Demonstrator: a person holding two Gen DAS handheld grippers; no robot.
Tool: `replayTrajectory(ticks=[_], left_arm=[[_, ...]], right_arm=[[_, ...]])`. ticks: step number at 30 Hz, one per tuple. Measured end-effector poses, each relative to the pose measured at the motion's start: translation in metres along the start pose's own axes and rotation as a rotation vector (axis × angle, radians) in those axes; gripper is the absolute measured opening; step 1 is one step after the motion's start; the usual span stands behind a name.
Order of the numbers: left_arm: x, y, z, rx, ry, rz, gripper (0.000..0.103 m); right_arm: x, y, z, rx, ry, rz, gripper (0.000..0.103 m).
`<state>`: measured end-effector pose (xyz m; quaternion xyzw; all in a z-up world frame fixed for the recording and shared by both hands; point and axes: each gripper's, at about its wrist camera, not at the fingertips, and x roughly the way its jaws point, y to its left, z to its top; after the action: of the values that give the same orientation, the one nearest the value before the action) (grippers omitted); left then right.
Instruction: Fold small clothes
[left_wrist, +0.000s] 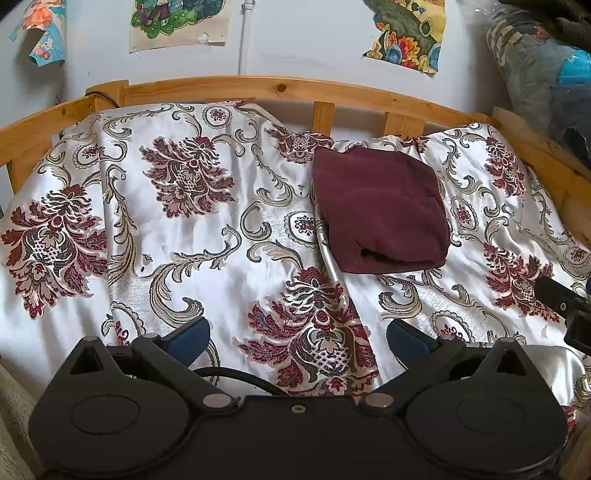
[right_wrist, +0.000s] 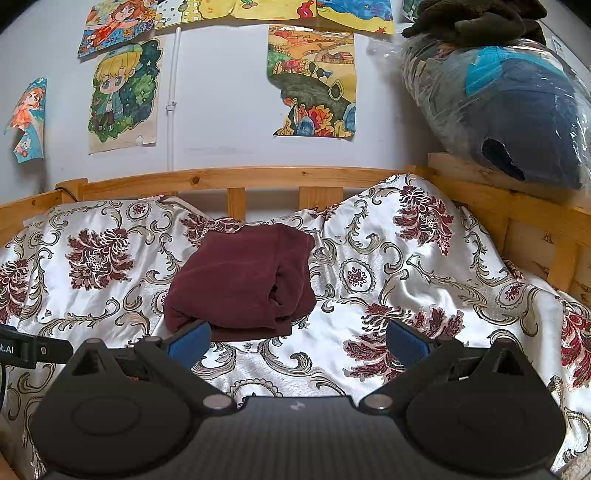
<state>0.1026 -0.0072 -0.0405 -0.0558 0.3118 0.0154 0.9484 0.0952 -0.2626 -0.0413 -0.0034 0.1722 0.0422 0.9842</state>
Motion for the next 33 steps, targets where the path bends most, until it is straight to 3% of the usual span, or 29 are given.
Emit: replayTrajectory(ticks=[33], left_arm=[[0.0006, -0.0004, -0.0027, 0.01, 0.003, 0.001, 0.102]], right_arm=[[-0.0001, -0.0005, 0.0, 0.002, 0.0, 0.001, 0.103]])
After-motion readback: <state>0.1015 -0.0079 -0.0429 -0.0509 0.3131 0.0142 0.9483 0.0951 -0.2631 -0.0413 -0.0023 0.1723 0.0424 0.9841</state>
